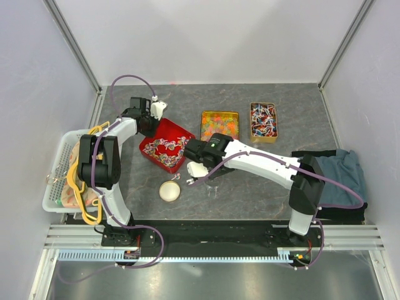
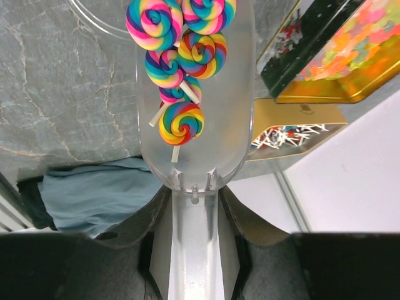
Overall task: Pack the candies
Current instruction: Place the fake candies in the packing bottle.
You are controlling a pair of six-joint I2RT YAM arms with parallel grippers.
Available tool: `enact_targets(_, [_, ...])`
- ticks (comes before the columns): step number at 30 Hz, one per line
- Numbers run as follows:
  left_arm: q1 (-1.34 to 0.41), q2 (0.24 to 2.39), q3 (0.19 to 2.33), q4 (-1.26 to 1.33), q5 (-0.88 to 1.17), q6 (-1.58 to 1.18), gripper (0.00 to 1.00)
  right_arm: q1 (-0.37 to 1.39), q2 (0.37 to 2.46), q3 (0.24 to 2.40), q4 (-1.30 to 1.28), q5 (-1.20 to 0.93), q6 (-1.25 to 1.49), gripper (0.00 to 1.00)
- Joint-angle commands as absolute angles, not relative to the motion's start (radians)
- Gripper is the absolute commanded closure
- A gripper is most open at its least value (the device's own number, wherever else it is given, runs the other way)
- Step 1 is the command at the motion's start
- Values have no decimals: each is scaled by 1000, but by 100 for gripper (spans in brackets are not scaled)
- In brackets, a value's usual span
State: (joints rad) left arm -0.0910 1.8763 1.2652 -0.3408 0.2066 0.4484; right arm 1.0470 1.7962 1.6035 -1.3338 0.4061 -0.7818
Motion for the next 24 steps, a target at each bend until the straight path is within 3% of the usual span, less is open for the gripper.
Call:
enact_targets(1, [-89,1810,1272,-290,276,430,98,1083,1812,1654,-1457,492,-765,100])
enact_targets(24, [-89,1813,1267,-276,296,428,98,1121,1766,1560,-1457,623,-742,100])
